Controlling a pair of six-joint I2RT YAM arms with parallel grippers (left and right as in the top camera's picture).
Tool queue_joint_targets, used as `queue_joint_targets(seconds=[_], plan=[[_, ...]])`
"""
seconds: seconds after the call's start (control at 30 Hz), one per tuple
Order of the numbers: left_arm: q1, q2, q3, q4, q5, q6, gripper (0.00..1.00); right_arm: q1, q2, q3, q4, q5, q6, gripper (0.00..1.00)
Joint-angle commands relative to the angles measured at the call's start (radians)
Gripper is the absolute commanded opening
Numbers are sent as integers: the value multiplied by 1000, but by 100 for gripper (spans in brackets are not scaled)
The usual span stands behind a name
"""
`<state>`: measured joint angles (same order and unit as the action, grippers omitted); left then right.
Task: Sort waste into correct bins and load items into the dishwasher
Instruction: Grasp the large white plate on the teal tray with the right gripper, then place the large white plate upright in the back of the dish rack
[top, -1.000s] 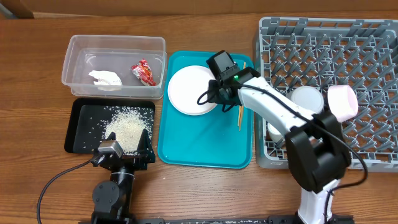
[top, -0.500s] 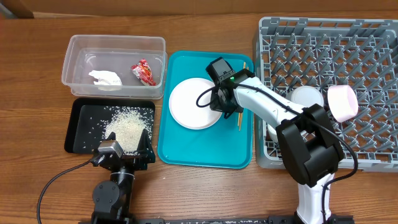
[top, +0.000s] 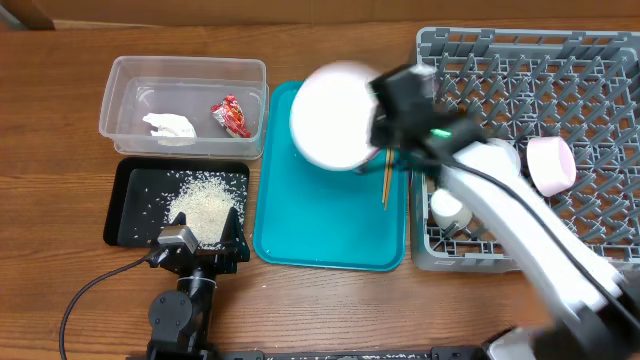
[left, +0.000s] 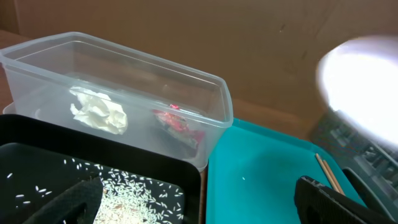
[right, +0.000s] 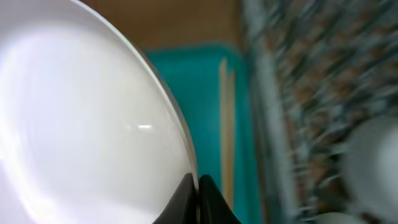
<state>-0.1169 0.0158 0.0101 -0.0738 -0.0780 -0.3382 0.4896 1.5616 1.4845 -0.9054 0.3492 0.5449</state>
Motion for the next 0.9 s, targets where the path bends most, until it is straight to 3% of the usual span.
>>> queue_joint_targets(seconds=[0.0,0.2,0.47,0.87], plan=[[6,-11,-5,3,8,-6,100,-75,-92,10,-2,328,-121,4],[6,-11,-5,3,8,-6,100,-220,-82,10,34,627,-243,4],[6,-11,-5,3,8,-6,100,-370,20,9,139,736,-298,4],[6,-11,-5,3,8,-6,100,-369,234,9,243,761,-397,4]])
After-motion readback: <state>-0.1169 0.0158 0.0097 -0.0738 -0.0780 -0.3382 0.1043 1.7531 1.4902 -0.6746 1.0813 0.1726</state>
